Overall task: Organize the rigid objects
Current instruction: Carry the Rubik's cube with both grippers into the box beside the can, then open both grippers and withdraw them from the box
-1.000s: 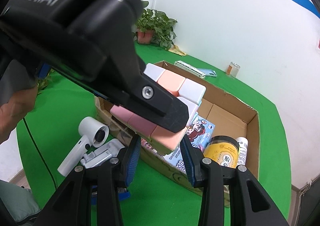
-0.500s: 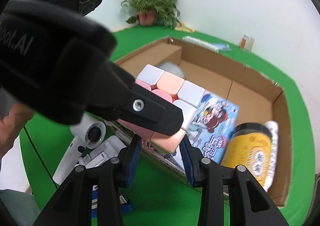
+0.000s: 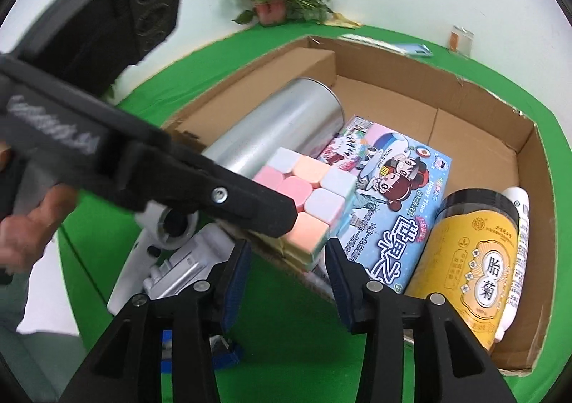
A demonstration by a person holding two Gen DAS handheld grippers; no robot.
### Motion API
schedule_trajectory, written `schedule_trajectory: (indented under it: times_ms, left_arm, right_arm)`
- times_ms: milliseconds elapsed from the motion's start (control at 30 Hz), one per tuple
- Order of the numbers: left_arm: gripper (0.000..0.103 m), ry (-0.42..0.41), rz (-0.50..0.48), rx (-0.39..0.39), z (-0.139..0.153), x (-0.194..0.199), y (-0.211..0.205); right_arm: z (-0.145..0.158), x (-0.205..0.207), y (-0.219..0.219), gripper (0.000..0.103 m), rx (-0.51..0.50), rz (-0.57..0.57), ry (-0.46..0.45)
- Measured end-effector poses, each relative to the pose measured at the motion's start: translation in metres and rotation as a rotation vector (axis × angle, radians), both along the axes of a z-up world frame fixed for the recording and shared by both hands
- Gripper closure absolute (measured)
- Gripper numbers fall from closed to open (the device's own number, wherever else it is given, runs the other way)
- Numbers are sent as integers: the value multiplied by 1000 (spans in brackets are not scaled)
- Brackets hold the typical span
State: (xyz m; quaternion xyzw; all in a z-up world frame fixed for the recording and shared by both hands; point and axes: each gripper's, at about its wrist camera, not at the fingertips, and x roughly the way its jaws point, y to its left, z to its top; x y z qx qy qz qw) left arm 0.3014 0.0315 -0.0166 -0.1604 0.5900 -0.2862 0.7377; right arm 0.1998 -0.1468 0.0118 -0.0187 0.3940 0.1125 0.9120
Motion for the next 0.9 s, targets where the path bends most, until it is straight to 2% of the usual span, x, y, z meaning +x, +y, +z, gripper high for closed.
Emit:
schedule_trajectory:
  times_ms: [133, 200, 400, 500, 567, 633, 667, 700, 733, 767, 800, 833, 900]
  left_arm:
    - [56, -68, 21, 5, 15, 2, 3]
    - [56, -69, 16, 8, 14, 7, 0]
    - [56, -43, 10, 28, 2, 11, -5]
    - [61, -17, 6, 49, -2, 8, -5]
    - [63, -64, 27, 48, 7, 1, 1]
    - [63, -192, 50, 44, 30, -16, 12]
    - [60, -270, 67, 57, 44, -26, 20]
    - [59, -362, 93, 79, 58, -40, 28]
    - [50, -469, 133, 114, 72, -58, 38]
    - [22, -548, 170, 141, 80, -73, 46]
    - [11, -623, 216, 167, 86, -88, 56]
    - [2, -683, 270, 198, 88, -104, 66]
    - [2, -674, 307, 256, 81, -117, 78]
  right_arm:
    - [2, -3, -9, 62, 15, 10, -2]
    - [-1, 2, -16, 75, 53, -19, 9]
    - [-5, 1, -9, 77, 47, -23, -9]
    - [-7, 1, -10, 76, 53, -29, -12]
    - [-5, -3, -8, 75, 43, -36, -23]
    - [3, -11, -7, 63, 4, -93, -71]
    - [10, -20, -8, 42, -29, -147, -118]
    - [20, -36, -9, 15, -54, -214, -198]
    - [27, -47, -10, 4, -58, -252, -256]
    - [35, -63, -11, 0, -55, -298, -330]
    - [40, -78, -11, 0, -44, -336, -391]
    - [41, -86, -10, 0, -33, -347, -404]
    - [35, -95, -4, 0, 6, -332, -363]
